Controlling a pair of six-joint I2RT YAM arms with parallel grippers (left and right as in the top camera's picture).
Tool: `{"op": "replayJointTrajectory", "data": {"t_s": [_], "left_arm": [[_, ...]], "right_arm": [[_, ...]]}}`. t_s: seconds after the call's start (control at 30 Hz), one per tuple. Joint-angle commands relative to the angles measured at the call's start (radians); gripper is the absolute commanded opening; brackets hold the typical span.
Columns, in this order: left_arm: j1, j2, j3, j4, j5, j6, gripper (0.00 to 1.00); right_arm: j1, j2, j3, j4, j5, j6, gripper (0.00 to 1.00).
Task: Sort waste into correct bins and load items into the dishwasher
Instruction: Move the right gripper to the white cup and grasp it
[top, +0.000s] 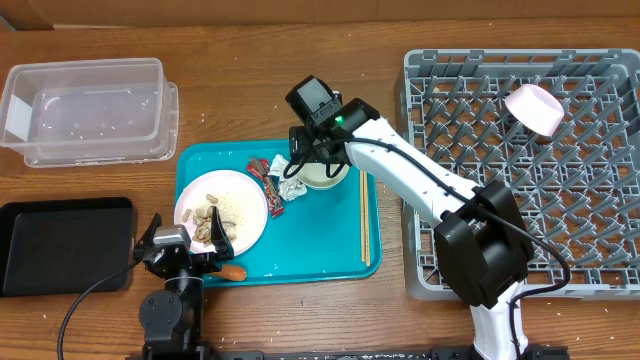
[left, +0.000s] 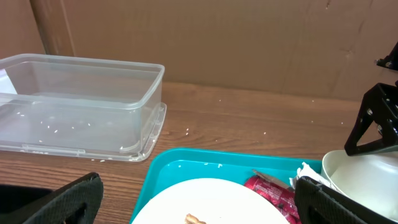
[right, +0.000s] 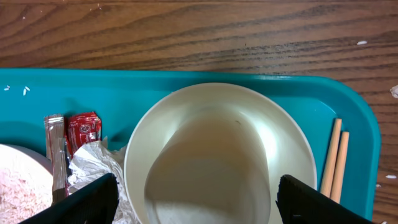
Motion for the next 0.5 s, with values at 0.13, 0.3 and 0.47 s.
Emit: {"op": "replayJointTrajectory", "data": {"t_s": [0.13, 0.3, 0.47], "left_arm": [[0.003, -0.012, -0.004, 0.002, 0.002, 0.019, 1.00], [0.003, -0.012, -0.004, 0.002, 0.002, 0.019, 1.00], [0.003, -0.012, -0.004, 0.002, 0.002, 0.019, 1.00]], "right_arm": [[-0.001, 0.014, -0.044, 0.026, 0.039, 0.004, 0.83], [0.000, 0.014, -0.045, 0.029, 0.039, 0.004, 0.77], [0.000, 0.014, -0.045, 0.035, 0.039, 0.004, 0.63]]}}
